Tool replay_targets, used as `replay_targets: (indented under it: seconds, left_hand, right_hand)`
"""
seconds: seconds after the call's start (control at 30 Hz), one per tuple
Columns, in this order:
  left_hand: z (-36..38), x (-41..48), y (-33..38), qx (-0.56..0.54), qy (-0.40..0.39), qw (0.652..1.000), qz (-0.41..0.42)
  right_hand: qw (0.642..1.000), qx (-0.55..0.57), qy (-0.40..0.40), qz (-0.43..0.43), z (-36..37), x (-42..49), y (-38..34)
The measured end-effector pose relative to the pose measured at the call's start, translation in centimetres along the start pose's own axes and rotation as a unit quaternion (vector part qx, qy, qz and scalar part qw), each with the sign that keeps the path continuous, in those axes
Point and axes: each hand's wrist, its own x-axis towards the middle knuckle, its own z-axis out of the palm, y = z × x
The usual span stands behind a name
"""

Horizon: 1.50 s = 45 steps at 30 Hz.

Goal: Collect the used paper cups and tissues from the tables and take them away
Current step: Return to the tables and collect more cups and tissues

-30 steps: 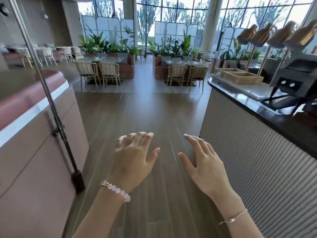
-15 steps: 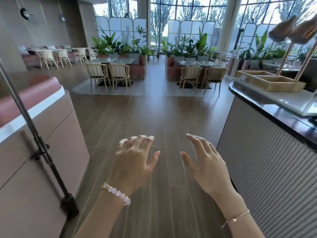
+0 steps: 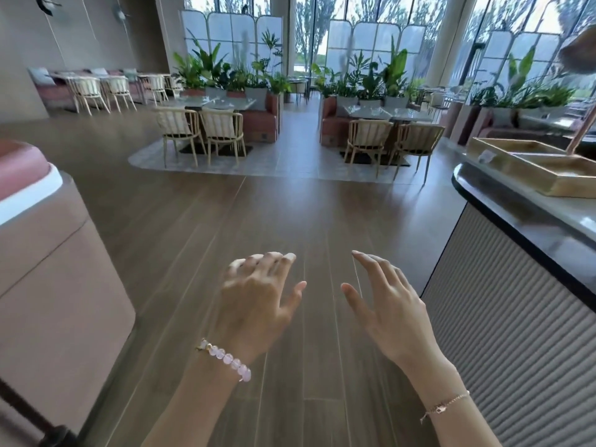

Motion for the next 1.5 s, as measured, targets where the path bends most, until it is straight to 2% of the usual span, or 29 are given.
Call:
replay_targets:
  seconds: [0.27, 0.5, 0.8, 0.97, 1.2, 1.5]
  left_hand:
    - [10.1, 12.1, -3.8, -0.012, -0.009, 1.000, 0.016]
    - [19.1, 26.0, -9.6, -0.028, -0.017, 0.999, 0.030]
    - [29.0, 41.8, -14.0, -0.045, -0.019, 0.996, 0.081]
    - [35.4, 49.5, -16.0, -0.045, -0.016, 0.996, 0.073]
    - [45.4, 63.1, -16.3, -0.040, -0.016, 0.995, 0.087]
    - [56.3, 81.6, -14.0, -0.049, -0.012, 0.990, 0.129]
  right_hand:
    - [1.000, -0.003, 0.002, 0.019, 7.2, 11.5, 6.8]
    - [0.999, -0.018, 0.003, 0.049, 14.3, 25.5, 11.5]
    - [0.995, -0.033, 0.022, 0.086, 20.6, 40.9, 17.1]
    - [0.995, -0.035, 0.025, 0.090, 24.3, 48.8, 21.9]
    - [0.994, -0.037, 0.040, 0.090, 29.9, 61.4, 31.5]
    - [0.990, -0.060, 0.058, 0.114, 32.9, 77.3, 43.5]
